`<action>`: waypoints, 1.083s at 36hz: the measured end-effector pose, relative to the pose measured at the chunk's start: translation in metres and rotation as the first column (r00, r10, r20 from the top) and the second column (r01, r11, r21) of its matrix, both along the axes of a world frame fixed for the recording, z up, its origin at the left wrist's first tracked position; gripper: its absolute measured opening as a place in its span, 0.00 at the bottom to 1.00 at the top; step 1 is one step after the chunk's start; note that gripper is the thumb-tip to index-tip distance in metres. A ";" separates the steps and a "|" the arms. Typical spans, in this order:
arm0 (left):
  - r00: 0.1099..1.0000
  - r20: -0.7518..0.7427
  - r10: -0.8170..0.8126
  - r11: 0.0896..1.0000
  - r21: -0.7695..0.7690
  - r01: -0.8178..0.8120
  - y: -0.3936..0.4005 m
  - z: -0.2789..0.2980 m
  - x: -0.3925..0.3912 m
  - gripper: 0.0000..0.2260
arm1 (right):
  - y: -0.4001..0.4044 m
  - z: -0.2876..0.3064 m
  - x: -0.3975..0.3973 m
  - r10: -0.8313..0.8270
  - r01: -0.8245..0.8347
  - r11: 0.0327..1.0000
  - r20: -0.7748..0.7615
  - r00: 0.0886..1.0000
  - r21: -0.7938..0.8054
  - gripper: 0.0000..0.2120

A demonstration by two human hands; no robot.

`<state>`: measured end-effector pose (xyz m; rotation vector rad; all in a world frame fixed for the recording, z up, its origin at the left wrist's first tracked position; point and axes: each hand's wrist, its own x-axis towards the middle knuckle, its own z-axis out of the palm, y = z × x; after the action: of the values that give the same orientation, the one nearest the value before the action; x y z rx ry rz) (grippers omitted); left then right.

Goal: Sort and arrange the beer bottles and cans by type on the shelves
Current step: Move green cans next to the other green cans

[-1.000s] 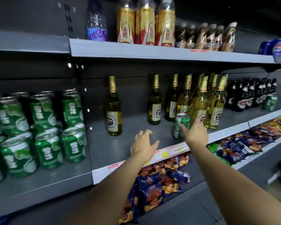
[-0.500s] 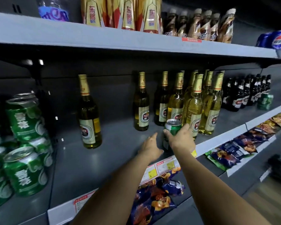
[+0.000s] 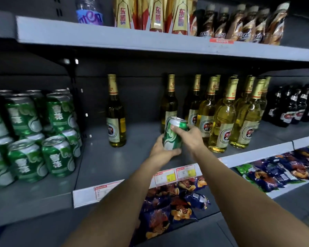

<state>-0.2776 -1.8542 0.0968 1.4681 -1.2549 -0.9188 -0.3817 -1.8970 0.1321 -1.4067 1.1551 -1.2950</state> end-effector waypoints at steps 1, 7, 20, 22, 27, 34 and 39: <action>0.999 -0.028 0.025 1.000 -0.006 -0.025 0.009 0.002 0.004 0.31 | 0.006 0.003 0.005 0.042 -0.042 0.999 0.033 0.999 0.012 0.13; 0.977 -0.125 0.173 0.981 -0.064 -0.182 0.066 0.012 0.027 0.21 | 0.038 0.003 0.036 0.252 -0.278 0.953 0.199 0.947 0.120 0.17; 0.722 0.325 0.611 0.791 -0.272 -0.547 0.150 0.009 0.101 0.32 | 0.118 0.015 0.139 0.456 -0.472 0.877 0.155 0.876 0.089 0.21; 0.762 0.326 0.559 0.828 -0.264 -0.495 0.162 0.012 0.120 0.33 | 0.127 0.024 0.153 0.492 -0.502 0.863 0.129 0.861 0.058 0.21; 0.873 0.190 0.449 0.886 -0.221 -0.408 0.193 0.033 0.172 0.33 | 0.148 0.042 0.193 0.548 -0.551 0.834 0.081 0.833 0.032 0.21; 0.743 0.272 0.611 0.790 -0.261 -0.554 0.225 0.051 0.241 0.31 | 0.194 0.050 0.265 0.521 -0.521 0.853 0.009 0.853 -0.030 0.19; 0.760 0.321 0.565 0.824 -0.271 -0.498 0.237 0.049 0.286 0.36 | 0.210 0.051 0.301 0.416 -0.435 0.893 -0.160 0.895 -0.114 0.27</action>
<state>0.0082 -1.6173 0.1458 1.7912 -1.0530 -0.1262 -0.0811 -1.6873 0.1828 -1.7612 0.7790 -0.9978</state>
